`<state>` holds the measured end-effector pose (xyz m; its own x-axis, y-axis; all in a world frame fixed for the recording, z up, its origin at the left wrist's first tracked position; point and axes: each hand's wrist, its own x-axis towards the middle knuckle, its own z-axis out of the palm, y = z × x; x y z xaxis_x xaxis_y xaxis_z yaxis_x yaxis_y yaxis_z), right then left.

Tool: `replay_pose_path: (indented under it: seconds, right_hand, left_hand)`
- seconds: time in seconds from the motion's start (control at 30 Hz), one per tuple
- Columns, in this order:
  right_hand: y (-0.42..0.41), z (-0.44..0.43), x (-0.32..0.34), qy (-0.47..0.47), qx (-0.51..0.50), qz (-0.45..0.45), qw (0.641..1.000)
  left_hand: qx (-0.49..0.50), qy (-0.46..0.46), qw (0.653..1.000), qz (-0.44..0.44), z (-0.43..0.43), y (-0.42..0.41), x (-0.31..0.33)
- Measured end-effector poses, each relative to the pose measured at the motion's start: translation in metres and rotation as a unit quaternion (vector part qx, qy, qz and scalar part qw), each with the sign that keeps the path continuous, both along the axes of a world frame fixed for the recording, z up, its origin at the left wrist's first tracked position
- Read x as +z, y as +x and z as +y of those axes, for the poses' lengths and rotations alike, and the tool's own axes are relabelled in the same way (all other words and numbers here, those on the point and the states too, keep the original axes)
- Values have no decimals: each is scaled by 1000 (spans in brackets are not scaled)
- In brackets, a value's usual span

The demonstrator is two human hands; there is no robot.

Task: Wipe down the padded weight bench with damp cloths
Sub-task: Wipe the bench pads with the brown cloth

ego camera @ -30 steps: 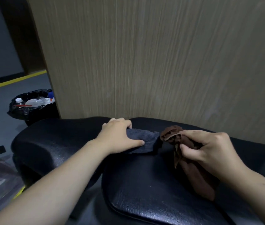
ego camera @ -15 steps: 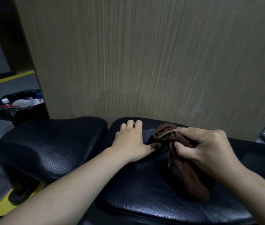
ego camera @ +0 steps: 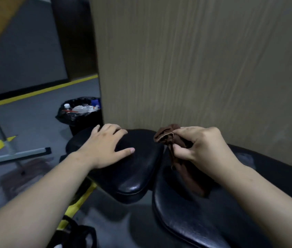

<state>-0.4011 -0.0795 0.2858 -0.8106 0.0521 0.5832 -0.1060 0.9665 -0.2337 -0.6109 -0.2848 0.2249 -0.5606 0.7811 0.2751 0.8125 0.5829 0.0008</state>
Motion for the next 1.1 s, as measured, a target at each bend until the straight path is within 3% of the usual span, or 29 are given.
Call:
replay_pose_path:
  seconds: [0.17,0.3,0.37,0.6,0.8,0.93,1.1]
  right_hand:
    - [-74,-18,-27,-20,1,-60,998]
    - [-106,-36,-66,-20,-31,-257,966]
    - [-105,-32,-73,-16,-52,-296,954]
    - [-122,8,-67,-12,-88,-318,944]
    - [-138,15,-72,-23,-68,-269,960]
    - [-110,-20,-71,13,19,-240,970]
    - [-70,-72,-82,61,126,-267,953]
  left_hand:
    - [86,-19,995,-55,-55,-39,-20]
    - [90,-20,992,-89,-78,-58,-34]
    - [80,-23,991,-102,-84,-66,-37]
    - [57,20,991,-122,-87,-71,-42]
    - [65,6,991,-119,-98,-68,-42]
    - [79,18,990,-120,-111,-72,-44]
    - [76,9,990,-122,-114,-73,-48]
